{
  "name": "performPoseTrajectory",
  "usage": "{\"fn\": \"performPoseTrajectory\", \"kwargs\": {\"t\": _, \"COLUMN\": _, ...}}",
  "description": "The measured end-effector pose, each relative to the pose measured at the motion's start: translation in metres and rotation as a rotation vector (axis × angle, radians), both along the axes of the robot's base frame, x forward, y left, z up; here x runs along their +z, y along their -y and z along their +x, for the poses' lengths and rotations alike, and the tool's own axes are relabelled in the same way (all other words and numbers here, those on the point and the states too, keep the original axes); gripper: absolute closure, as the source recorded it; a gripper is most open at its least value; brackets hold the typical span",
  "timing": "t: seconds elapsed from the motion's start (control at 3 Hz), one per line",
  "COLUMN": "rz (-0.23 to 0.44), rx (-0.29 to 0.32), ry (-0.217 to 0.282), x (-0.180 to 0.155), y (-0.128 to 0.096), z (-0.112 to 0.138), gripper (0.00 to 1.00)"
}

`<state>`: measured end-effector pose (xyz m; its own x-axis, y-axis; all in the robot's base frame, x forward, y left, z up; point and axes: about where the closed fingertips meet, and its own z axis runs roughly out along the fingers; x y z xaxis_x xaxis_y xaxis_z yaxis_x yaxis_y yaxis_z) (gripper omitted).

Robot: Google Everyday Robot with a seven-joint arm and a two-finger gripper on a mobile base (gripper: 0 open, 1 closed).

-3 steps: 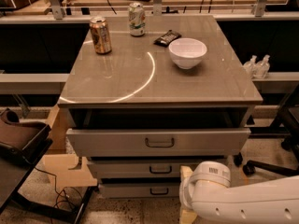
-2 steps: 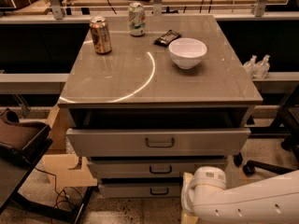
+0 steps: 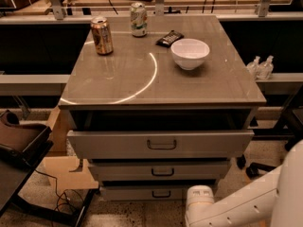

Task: Open bottom drawer

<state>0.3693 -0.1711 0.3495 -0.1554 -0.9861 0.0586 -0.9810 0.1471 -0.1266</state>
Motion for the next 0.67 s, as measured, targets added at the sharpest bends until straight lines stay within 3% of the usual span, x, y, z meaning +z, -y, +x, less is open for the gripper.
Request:
{"fn": "performPoseTrajectory", "kwargs": {"t": 0.33, "rz": -0.036, "rx": 0.034, "ry": -0.014, "x": -0.040, "y": -0.002, "z": 0.001, "gripper": 0.00}}
{"fn": "performPoseTrajectory", "kwargs": {"t": 0.67, "rz": -0.020, "rx": 0.063, "ry": -0.023, "x": -0.075, "y": -0.008, "z": 0.007, "gripper": 0.00}}
